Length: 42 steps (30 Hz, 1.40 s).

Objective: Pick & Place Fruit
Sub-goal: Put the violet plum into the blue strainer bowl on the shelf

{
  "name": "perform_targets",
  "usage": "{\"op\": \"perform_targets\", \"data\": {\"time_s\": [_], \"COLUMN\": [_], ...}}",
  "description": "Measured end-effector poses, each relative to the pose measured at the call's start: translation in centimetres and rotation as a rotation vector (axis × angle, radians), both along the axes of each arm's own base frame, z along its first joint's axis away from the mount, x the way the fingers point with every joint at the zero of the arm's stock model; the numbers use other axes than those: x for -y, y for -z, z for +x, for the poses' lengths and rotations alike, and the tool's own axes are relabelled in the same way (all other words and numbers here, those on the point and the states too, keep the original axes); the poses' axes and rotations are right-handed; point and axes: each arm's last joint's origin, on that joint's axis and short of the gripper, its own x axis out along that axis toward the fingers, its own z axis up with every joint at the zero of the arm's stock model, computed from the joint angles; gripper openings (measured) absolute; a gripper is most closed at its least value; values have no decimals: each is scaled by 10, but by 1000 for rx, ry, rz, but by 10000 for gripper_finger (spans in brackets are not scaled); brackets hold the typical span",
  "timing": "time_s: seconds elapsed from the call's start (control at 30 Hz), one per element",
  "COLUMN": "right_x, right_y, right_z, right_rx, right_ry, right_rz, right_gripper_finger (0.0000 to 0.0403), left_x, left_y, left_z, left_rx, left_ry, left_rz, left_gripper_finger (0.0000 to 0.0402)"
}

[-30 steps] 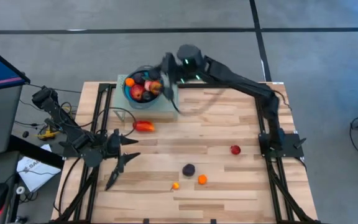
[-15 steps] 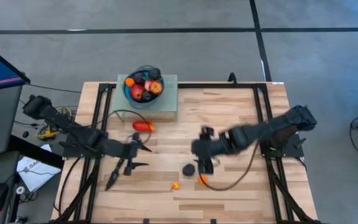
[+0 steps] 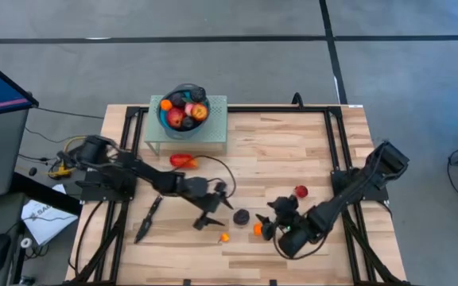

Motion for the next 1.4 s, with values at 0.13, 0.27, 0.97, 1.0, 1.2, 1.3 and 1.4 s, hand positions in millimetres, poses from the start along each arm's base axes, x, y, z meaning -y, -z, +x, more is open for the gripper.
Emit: {"op": "perform_targets", "data": {"time_s": [0.13,0.27,0.97,1.0,1.2,1.3,1.4], "right_x": [-11,-17,-28,-28,-26,-25,-23], "right_y": [13,22,15,15,15,15,15], "right_z": [-1,5,18,18,20,21,22], "right_rx": [56,98,212,213,215,213,210], "right_ry": [27,34,-21,-21,-12,-9,-6], "right_rz": [13,57,122,123,123,119,113], "right_gripper_finger": [303,303,303,303,303,303,303], "left_x": [-7,-10,2,3,9,11,14], "left_y": [19,33,63,63,60,60,60], "left_z": [24,39,56,56,56,56,56], "left_rx": [-40,1,62,58,14,-23,-45], "left_ry": [-21,-36,217,212,159,104,35], "left_rz": [0,-7,-60,-75,-187,-247,-280], "left_gripper_finger": [346,370,328,327,338,350,361]}}
